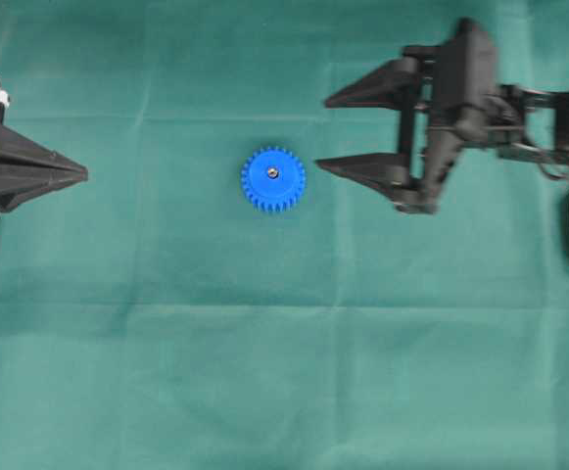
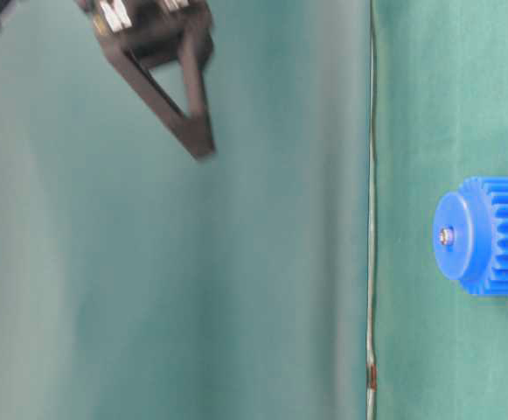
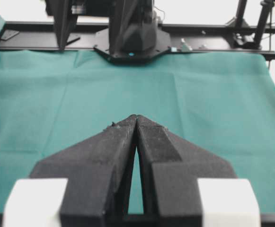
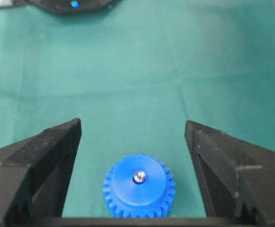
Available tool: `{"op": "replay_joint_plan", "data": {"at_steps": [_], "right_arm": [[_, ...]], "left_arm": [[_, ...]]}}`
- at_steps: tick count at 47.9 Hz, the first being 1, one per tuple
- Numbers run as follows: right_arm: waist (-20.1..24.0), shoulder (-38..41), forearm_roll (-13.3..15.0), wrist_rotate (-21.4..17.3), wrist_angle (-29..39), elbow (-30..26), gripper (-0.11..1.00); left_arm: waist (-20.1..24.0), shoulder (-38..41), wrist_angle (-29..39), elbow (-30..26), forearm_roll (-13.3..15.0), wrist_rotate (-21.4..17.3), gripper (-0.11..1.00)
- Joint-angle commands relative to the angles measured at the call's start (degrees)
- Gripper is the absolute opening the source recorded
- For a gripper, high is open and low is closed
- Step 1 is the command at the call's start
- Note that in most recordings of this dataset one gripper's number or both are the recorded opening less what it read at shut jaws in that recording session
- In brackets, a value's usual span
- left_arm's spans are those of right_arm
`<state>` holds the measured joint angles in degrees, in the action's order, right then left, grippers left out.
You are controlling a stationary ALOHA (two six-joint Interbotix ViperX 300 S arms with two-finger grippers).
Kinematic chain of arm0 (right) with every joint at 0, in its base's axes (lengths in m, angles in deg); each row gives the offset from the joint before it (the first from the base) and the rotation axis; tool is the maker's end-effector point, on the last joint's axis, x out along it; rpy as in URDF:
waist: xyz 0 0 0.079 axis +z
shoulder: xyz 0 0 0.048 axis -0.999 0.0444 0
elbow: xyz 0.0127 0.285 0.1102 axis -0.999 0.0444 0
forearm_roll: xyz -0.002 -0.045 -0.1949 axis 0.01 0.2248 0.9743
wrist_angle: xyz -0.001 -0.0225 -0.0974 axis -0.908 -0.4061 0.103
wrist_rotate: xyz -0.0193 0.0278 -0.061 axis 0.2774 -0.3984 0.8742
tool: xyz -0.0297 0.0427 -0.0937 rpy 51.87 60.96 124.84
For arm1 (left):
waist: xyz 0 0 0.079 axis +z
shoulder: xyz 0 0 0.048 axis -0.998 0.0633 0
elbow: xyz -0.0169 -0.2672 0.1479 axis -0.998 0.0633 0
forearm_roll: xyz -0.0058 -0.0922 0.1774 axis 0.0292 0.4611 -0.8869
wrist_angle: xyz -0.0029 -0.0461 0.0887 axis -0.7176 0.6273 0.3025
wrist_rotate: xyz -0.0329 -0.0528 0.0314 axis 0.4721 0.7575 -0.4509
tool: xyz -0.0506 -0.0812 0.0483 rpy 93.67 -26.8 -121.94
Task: Insert the shaft placed at a random location into the center hole of the medium gear at another random location.
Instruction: 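Open the right gripper and withdraw it right, away from the gear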
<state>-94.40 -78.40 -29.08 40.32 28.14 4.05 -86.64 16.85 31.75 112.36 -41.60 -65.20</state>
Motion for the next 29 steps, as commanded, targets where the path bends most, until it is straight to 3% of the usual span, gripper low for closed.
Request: {"op": "replay_joint_plan", "data": {"at_steps": [1, 29], "right_arm": [[0.0, -4.6, -0.3, -0.7, 0.0, 1.7, 0.87], [0.0, -25.6, -0.3, -0.9, 9.0, 10.3, 0.87]], "left_arm": [[0.1, 0.3, -0.3, -1.1, -0.2, 0.1, 0.00], [0.1, 0.0, -0.2, -1.1, -0.2, 0.0, 0.00]]}}
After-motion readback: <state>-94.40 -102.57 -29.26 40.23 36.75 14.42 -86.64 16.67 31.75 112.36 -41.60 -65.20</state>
